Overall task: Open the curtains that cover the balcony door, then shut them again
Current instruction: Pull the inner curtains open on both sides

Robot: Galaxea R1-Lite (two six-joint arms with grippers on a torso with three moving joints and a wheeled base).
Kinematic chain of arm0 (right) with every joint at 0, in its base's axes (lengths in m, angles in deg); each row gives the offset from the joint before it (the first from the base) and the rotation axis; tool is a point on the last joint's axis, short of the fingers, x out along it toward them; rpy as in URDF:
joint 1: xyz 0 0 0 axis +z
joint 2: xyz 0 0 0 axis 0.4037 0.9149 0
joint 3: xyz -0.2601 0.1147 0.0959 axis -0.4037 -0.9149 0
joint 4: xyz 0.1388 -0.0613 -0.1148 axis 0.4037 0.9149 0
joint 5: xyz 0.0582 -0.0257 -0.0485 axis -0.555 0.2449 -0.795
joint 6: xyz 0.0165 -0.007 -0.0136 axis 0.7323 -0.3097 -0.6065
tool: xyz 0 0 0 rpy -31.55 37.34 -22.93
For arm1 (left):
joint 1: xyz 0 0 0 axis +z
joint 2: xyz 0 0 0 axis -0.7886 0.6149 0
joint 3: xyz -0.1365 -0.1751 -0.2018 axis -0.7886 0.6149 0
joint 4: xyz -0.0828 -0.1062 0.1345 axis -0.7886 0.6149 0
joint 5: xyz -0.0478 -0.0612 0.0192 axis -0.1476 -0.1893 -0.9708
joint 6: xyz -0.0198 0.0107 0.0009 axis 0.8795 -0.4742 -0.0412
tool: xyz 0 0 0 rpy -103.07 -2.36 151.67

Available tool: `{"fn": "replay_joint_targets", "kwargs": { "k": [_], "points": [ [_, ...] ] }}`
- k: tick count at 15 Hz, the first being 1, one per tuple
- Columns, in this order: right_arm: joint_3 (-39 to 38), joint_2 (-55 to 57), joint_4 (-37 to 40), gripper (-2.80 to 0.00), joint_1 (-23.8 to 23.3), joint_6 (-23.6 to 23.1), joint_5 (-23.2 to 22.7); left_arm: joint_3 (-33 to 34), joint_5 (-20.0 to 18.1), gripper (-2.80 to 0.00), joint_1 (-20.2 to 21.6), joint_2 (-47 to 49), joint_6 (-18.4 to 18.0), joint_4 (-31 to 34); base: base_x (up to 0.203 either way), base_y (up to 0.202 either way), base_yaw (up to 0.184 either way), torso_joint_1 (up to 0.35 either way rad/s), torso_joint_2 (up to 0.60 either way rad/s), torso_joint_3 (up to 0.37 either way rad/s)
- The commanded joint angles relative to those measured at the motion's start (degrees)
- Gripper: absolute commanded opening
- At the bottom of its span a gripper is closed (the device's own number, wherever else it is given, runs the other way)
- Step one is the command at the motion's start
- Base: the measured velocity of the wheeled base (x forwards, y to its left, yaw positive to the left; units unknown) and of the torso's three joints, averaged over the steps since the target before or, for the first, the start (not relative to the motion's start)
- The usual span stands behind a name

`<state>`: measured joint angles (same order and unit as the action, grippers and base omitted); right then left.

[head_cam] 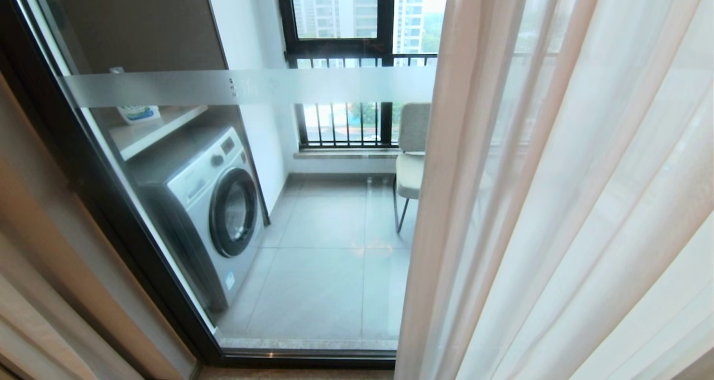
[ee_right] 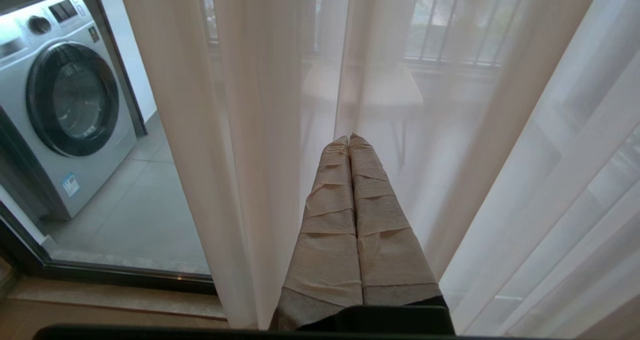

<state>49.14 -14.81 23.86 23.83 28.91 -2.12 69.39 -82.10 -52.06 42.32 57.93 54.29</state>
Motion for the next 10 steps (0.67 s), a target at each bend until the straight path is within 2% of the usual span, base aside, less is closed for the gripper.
{"fn": "replay_joint_targets", "kwargs": {
  "k": [1, 6, 10],
  "points": [
    [4.27, 7.54, -0.74, -2.8, 0.56, 0.2, -0.83, 0.01, -0.02, -2.8, 0.0, -0.05, -0.05, -0.02, 0.0, 0.0, 0.0, 0.0, 0.0, 0.0],
    [15.62, 27.2, -7.77, -2.8, 7.48, 0.27, -2.56, 0.01, -0.02, -2.8, 0.0, -0.05, -0.05, -0.02, 0.0, 0.0, 0.0, 0.0, 0.0, 0.0],
    [23.25, 43.52, -17.9, -2.8, 11.71, 0.4, -2.91, 0.01, -0.02, -2.8, 0.0, -0.05, -0.05, -0.02, 0.0, 0.0, 0.0, 0.0, 0.0, 0.0]
  ]
}}
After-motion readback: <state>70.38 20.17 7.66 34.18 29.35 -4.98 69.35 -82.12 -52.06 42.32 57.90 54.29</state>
